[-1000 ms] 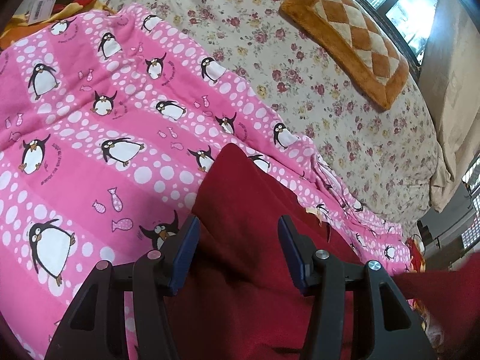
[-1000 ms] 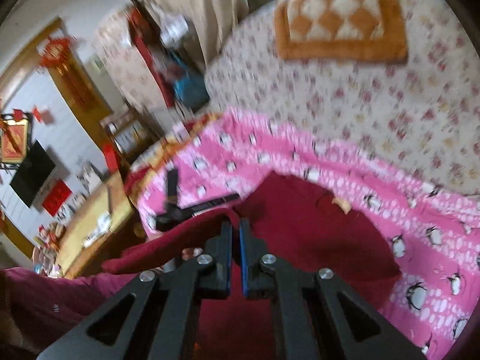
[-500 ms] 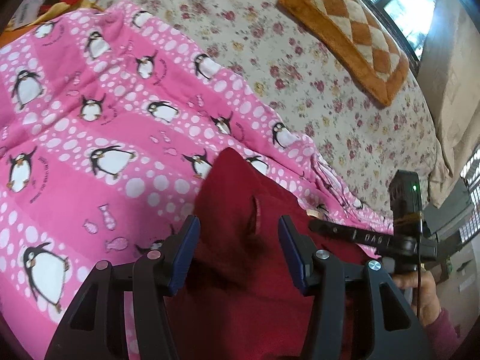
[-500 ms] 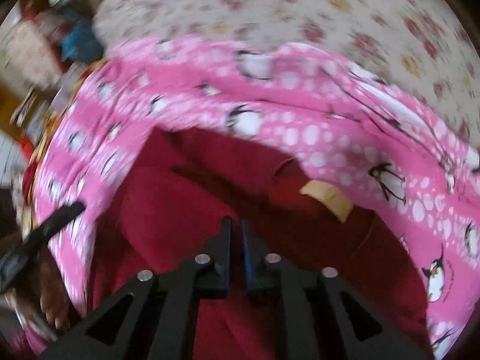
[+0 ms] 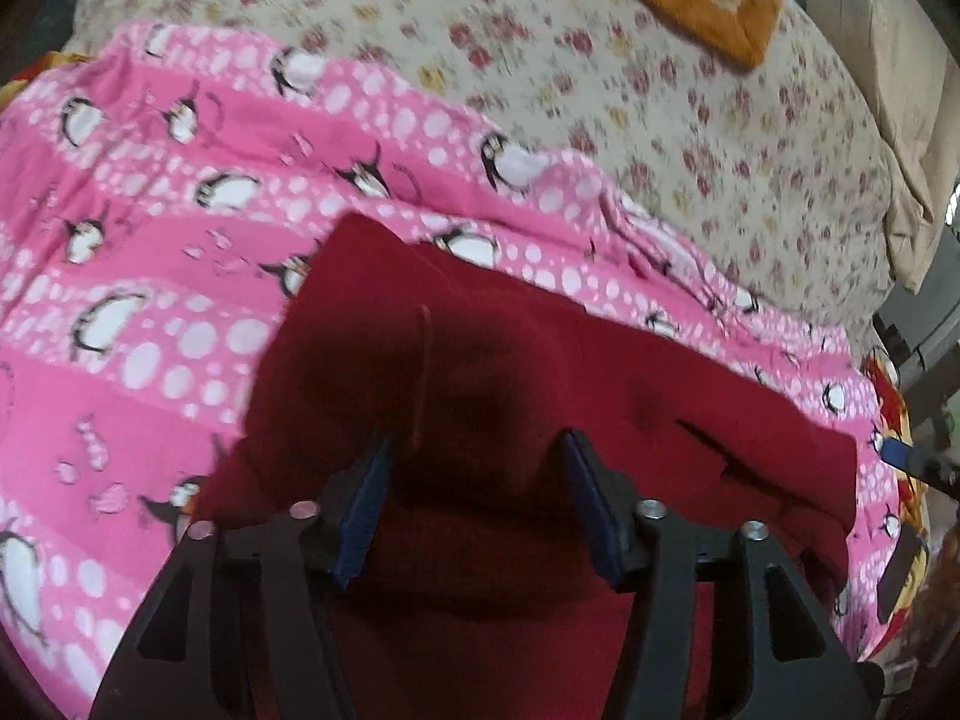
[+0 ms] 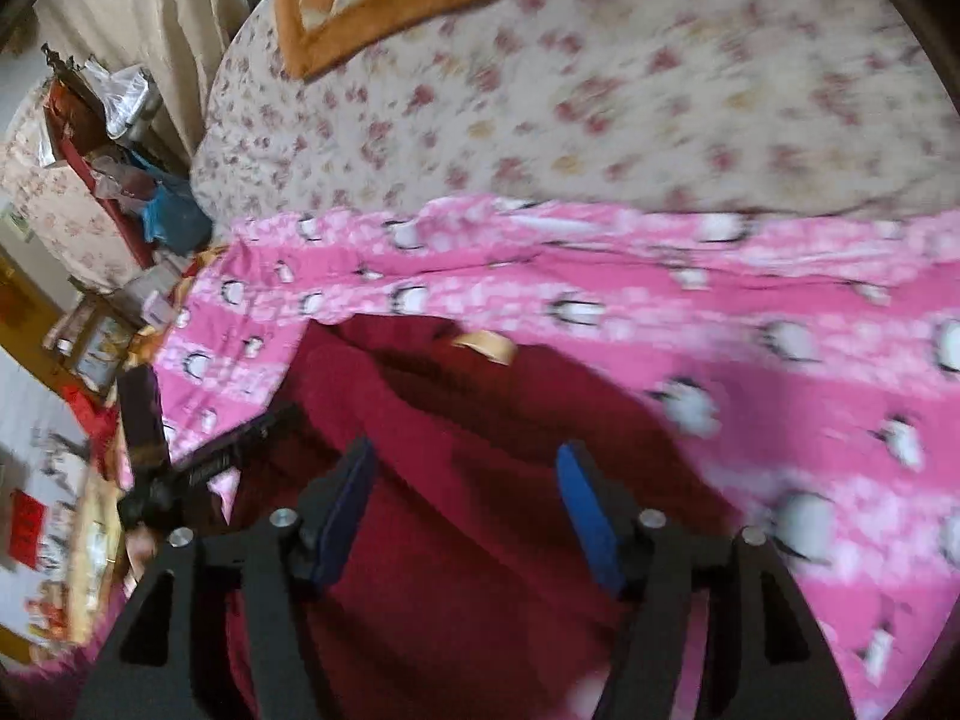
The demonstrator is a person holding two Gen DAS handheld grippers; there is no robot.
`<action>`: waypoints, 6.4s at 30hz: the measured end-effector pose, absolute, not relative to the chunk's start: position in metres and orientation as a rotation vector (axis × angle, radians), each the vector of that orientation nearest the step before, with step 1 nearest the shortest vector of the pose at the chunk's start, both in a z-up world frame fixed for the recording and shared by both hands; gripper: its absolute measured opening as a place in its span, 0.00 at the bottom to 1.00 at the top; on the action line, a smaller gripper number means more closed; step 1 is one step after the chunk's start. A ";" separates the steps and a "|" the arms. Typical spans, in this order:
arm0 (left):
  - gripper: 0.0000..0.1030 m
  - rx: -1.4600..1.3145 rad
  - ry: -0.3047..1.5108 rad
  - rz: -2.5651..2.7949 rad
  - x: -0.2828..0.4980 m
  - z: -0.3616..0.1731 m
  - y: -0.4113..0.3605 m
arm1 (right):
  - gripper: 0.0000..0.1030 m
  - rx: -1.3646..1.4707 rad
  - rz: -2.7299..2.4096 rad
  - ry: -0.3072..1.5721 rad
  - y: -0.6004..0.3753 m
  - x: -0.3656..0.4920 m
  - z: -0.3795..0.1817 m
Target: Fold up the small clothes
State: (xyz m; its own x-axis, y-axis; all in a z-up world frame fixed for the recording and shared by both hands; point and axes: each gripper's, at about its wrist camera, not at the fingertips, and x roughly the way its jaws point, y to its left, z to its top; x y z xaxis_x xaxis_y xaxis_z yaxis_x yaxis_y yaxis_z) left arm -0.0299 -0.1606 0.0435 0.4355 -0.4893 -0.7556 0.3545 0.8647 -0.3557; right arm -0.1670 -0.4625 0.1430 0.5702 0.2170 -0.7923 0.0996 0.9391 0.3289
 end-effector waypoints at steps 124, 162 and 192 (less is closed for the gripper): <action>0.23 -0.242 1.114 -0.507 -0.181 0.062 -0.047 | 0.73 0.441 0.169 1.173 -0.437 -0.346 0.097; 0.00 -0.362 1.105 -0.558 -0.291 0.082 0.012 | 0.08 0.562 0.457 1.195 -0.389 -0.416 0.103; 0.00 -0.338 0.830 -0.590 -0.180 0.184 -0.004 | 0.08 0.738 0.461 0.867 -0.439 -0.367 0.177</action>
